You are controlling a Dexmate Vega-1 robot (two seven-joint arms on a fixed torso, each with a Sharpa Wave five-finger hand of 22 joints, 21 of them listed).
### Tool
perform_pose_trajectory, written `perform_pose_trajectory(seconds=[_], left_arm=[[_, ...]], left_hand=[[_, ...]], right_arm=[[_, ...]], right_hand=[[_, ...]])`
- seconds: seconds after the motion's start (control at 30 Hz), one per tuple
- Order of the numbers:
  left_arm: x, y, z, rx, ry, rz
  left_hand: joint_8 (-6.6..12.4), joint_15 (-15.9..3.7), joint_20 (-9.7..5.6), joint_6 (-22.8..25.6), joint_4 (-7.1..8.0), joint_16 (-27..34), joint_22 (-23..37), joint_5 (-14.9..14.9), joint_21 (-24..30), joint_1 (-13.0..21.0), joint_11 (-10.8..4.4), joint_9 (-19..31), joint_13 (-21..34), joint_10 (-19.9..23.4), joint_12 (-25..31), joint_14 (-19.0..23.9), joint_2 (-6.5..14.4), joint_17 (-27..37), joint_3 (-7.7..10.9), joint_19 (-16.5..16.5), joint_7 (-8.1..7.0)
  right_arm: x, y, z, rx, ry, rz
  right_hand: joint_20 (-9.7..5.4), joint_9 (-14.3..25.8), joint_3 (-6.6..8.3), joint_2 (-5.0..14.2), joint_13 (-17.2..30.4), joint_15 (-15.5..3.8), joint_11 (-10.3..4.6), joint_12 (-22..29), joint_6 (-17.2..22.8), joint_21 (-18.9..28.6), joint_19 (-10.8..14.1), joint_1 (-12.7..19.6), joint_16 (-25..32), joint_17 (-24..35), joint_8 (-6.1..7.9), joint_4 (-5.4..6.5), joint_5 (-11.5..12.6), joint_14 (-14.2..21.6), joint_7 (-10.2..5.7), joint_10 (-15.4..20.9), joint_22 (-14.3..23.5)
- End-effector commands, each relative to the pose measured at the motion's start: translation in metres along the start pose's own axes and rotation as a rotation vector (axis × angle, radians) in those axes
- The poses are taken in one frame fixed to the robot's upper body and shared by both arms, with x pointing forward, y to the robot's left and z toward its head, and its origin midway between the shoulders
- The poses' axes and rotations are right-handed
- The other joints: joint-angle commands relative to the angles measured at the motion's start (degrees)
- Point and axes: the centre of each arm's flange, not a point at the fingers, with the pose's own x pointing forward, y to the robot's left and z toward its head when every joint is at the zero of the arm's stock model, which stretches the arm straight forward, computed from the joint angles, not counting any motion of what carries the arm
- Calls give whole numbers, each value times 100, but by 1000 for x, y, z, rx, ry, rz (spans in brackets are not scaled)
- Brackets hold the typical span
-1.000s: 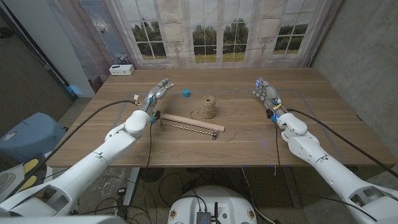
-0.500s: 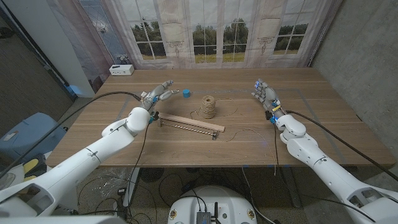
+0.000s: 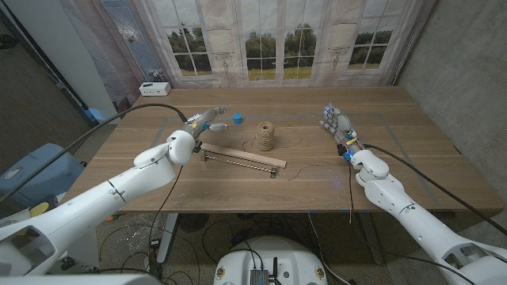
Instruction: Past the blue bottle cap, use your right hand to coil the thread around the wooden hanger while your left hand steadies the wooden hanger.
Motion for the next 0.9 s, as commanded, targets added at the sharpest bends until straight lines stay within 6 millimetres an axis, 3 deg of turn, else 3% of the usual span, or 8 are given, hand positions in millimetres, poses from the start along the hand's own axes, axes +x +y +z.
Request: perform_pose_trajectory(seconds=[0.03, 0.23, 0.33, 0.63, 0.8, 0.9], left_arm=[[-7, 12, 22, 219, 50, -89], [-6, 12, 29, 282, 79, -187], [-5, 11, 32, 303, 100, -232], [-5, 9, 39, 362, 145, -313], [-5, 7, 42, 392, 160, -329], [-5, 5, 43, 398, 164, -330]], left_hand=[[60, -476, -142, 171, 68, 183, 30, 33, 57, 377, -23, 45, 99, 255, 113, 379, -51, 99, -147, 316, -22], [53, -460, -204, 210, 92, 232, 28, 39, 109, 478, 44, 53, 144, 297, 139, 434, -80, 151, -254, 525, -19], [13, -453, -281, 150, 92, 195, 19, 59, 34, 599, 70, 58, 178, 215, 108, 308, -116, 170, -336, 413, -57], [64, -509, -236, 344, 112, 199, 11, 97, -62, 744, 84, 67, 229, 221, 116, 289, -170, 178, -471, 297, -163], [58, -502, -438, 410, 145, 90, 8, 139, -196, 862, 70, 75, 281, 196, 115, 57, -185, 143, -587, 80, -252], [75, -523, -463, 482, 152, 82, 8, 149, -212, 907, 52, 79, 299, 206, 122, 52, -181, 131, -623, 86, -307]], right_arm=[[-10, 1, -3, 13, -6, -15], [-14, 1, -4, 11, -9, -18], [-16, 0, -3, 11, -15, -22], [-18, -1, -3, 15, -20, -29], [-20, -3, -3, 17, -20, -33], [-20, -3, -3, 18, -20, -35]], right_hand=[[29, 15, 8, 48, 24, 19, 16, 19, 55, 51, 19, -11, 59, 19, 17, -15, 16, 44, 5, 19, 32], [23, 16, 5, 53, 26, 19, 33, 20, 63, 55, 30, -26, 59, 22, 17, -10, 14, 50, 6, 34, 33], [23, 16, 4, 55, 26, 23, 35, 18, 67, 56, 33, -30, 59, 23, 17, -10, 13, 55, 11, 34, 33], [32, 17, 5, 61, 28, 26, 34, 17, 83, 59, 40, -41, 60, 23, 18, -12, 13, 72, 22, 45, 33], [25, 17, 4, 68, 29, 25, 45, 17, 87, 63, 51, -54, 64, 26, 16, -9, 12, 93, 24, 61, 34], [26, 17, 5, 71, 29, 28, 52, 17, 92, 64, 55, -58, 62, 25, 15, -10, 12, 96, 23, 68, 34]])
